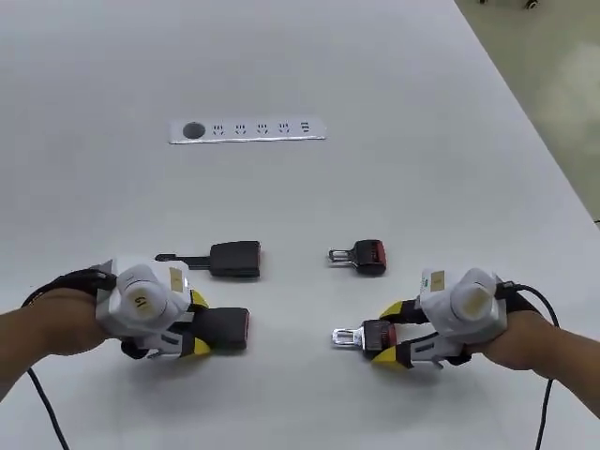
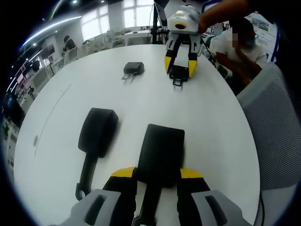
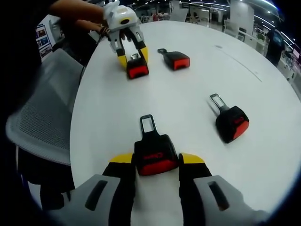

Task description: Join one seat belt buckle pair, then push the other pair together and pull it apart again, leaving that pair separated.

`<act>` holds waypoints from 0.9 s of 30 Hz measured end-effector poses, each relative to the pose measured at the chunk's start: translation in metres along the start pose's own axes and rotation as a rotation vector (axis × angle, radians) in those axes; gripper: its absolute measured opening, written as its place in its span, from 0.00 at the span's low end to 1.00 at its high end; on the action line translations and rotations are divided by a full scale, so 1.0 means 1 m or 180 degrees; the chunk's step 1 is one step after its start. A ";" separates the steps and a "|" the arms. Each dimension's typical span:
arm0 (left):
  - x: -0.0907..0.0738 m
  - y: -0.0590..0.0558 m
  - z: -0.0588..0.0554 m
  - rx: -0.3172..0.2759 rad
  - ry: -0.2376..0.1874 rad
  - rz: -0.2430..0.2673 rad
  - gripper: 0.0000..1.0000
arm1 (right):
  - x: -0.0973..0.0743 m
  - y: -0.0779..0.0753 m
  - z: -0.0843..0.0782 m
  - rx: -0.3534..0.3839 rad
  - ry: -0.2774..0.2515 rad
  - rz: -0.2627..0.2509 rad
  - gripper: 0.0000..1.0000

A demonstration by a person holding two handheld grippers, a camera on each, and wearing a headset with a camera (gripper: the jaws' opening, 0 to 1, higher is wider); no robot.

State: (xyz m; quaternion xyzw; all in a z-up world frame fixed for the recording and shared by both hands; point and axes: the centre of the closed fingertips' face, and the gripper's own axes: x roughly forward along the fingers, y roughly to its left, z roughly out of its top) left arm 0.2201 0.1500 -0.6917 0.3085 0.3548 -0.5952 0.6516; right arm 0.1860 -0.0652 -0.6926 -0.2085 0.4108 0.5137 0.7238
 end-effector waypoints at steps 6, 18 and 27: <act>0.000 0.000 0.000 -0.0017 0.0061 -0.0009 0.34 | 0.009 0.001 0.014 -0.0028 -0.0065 0.0014 0.34; 0.000 0.000 0.000 -0.0052 0.0172 -0.0013 0.34 | 0.033 0.007 0.047 -0.0112 -0.0193 0.0082 0.34; 0.000 -0.001 0.001 -0.0050 0.0270 -0.0023 0.33 | 0.046 0.010 0.069 -0.0091 -0.0317 0.0080 0.34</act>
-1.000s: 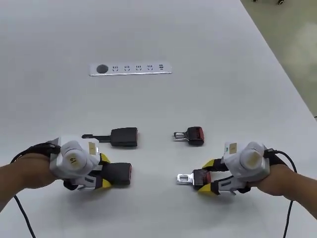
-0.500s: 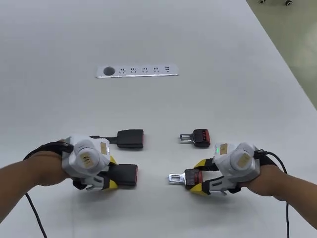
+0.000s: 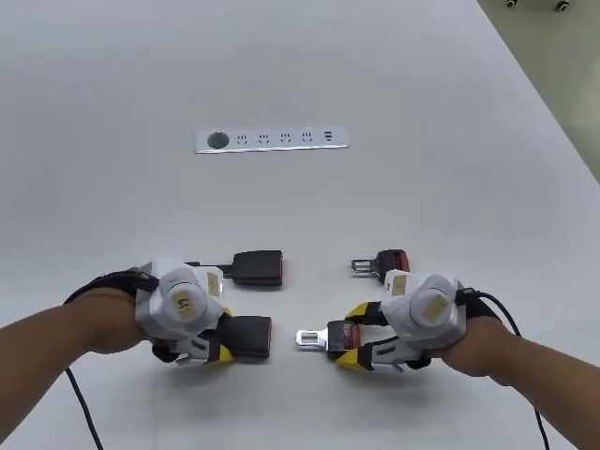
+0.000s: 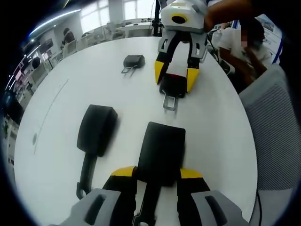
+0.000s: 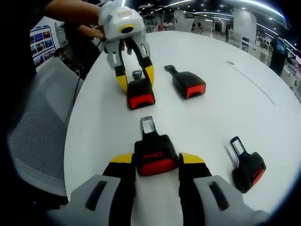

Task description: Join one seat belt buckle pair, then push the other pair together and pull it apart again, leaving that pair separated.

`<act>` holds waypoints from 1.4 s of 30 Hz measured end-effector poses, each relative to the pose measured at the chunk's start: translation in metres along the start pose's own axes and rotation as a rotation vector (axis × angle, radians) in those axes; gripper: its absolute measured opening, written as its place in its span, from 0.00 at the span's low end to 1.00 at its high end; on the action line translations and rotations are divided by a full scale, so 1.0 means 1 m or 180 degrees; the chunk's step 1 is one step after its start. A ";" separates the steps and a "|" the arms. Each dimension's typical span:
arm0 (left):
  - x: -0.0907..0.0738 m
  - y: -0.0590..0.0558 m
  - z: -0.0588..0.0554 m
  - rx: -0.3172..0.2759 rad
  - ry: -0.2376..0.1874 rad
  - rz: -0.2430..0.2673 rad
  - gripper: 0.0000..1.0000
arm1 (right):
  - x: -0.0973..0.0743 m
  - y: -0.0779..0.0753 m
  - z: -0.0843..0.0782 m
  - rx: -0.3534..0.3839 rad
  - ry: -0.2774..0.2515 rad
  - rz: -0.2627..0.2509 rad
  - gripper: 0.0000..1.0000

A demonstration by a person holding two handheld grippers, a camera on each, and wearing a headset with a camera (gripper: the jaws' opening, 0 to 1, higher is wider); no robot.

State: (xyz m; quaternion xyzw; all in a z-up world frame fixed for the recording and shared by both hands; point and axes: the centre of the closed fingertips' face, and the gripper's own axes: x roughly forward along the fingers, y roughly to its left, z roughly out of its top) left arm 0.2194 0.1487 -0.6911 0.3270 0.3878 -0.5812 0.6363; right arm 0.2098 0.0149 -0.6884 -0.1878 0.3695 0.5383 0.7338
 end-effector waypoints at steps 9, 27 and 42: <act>-0.001 -0.001 0.000 0.0026 0.0087 -0.0009 0.33 | 0.018 0.003 0.019 -0.0036 -0.0090 0.0013 0.34; 0.001 0.000 0.001 0.0022 0.0102 0.0008 0.33 | 0.035 0.011 0.033 -0.0120 -0.0248 0.0130 0.34; 0.001 0.002 0.001 0.0137 0.0254 -0.0041 0.33 | 0.046 0.014 0.042 -0.0099 -0.0271 0.0115 0.33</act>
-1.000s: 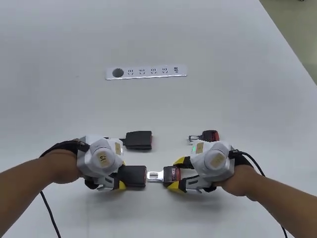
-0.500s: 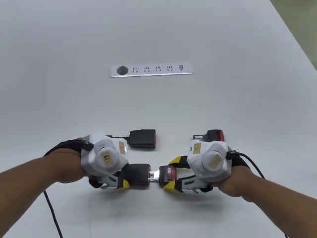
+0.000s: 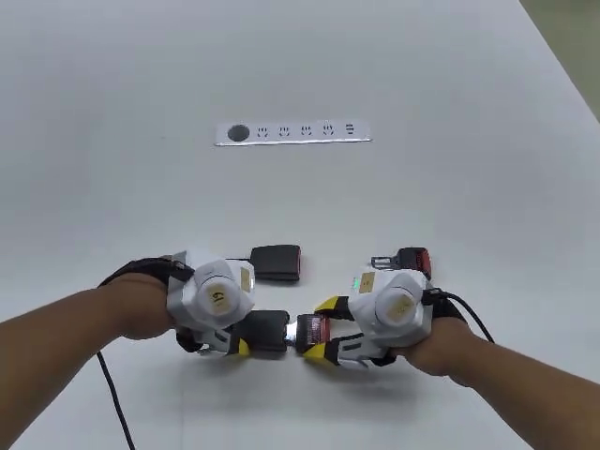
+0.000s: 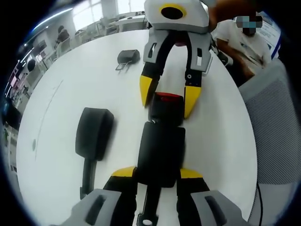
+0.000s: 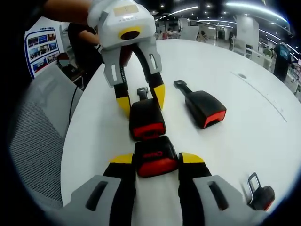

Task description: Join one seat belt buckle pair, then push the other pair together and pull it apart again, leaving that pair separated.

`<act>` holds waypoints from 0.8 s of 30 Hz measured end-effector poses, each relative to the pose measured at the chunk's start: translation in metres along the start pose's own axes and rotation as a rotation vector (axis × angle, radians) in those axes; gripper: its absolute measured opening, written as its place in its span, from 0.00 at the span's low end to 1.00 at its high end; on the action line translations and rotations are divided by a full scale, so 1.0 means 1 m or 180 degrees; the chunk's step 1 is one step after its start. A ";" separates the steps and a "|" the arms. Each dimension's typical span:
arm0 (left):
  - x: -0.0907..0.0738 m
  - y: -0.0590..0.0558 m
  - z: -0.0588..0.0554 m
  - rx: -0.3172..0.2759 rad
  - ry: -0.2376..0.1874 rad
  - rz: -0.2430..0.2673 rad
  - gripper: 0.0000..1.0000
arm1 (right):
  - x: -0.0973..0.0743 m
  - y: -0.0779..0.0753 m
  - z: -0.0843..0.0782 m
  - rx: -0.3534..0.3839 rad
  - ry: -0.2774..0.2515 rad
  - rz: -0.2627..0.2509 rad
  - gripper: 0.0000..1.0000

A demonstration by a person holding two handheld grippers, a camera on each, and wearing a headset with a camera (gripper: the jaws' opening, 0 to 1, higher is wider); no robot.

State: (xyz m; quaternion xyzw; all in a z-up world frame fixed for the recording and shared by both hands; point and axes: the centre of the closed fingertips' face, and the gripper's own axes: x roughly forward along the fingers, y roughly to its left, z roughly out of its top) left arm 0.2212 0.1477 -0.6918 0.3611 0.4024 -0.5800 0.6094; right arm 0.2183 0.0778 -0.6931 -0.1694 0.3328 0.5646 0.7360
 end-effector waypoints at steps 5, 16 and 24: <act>-0.001 -0.003 0.000 -0.0001 0.0008 -0.0006 0.33 | 0.001 0.000 0.004 -0.0056 0.0044 -0.0046 0.33; -0.001 -0.003 0.001 0.0117 -0.0052 -0.0062 0.33 | 0.002 0.003 0.007 0.0001 0.0049 -0.0038 0.33; -0.001 -0.001 -0.003 0.0328 -0.0181 -0.0204 0.33 | -0.001 0.006 0.009 0.0001 0.0094 -0.0081 0.33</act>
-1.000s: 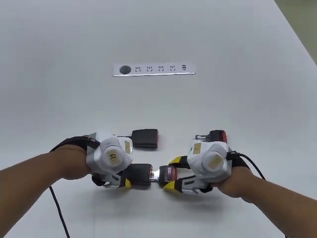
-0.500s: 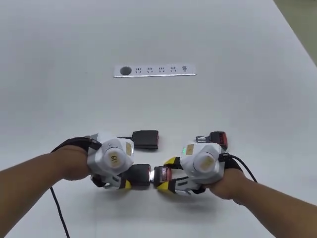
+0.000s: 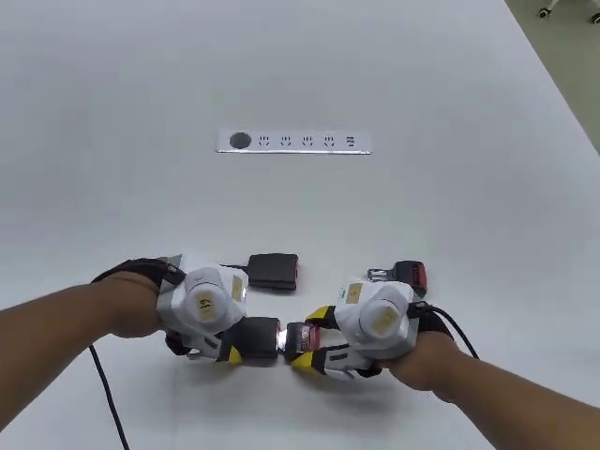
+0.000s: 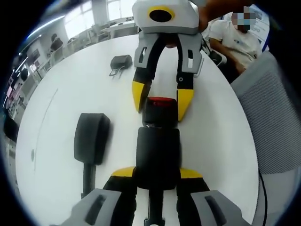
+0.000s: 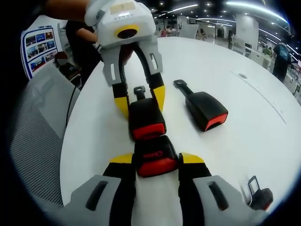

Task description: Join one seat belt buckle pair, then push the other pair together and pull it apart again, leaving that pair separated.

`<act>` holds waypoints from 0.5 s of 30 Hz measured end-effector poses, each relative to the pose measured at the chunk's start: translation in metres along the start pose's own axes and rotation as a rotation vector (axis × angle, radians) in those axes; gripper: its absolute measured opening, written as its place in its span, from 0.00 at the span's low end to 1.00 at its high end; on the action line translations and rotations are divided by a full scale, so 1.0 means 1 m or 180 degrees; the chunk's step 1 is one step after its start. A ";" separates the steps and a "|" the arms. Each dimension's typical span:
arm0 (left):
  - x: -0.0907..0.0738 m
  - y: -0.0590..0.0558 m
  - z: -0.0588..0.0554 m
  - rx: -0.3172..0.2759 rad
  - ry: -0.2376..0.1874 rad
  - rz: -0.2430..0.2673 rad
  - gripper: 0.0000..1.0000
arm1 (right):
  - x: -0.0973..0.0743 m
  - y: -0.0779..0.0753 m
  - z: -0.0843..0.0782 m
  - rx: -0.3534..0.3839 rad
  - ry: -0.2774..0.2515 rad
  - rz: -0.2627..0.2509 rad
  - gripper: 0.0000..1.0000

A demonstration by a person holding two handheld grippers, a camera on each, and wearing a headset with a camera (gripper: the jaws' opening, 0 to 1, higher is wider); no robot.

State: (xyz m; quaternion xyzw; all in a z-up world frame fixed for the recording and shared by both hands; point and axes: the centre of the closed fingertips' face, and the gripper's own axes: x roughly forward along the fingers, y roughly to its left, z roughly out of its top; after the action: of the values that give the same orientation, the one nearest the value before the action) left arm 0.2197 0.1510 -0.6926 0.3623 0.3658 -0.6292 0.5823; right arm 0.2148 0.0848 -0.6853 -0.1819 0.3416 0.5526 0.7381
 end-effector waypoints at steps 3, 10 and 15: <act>0.000 0.002 -0.002 0.0055 -0.0018 -0.0037 0.33 | 0.001 0.000 -0.001 0.0018 0.0000 -0.0010 0.33; -0.001 0.001 -0.002 0.0064 -0.0176 -0.0016 0.33 | -0.001 0.000 -0.002 -0.0067 -0.0031 0.0006 0.32; -0.002 0.000 0.001 0.0000 -0.0199 -0.0075 0.32 | -0.001 -0.001 -0.005 -0.0090 -0.0080 0.0059 0.32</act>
State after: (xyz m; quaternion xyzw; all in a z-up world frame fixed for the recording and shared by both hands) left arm 0.2202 0.1513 -0.6909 0.3381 0.3516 -0.6470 0.5860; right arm 0.2139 0.0804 -0.6880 -0.1821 0.3263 0.5664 0.7345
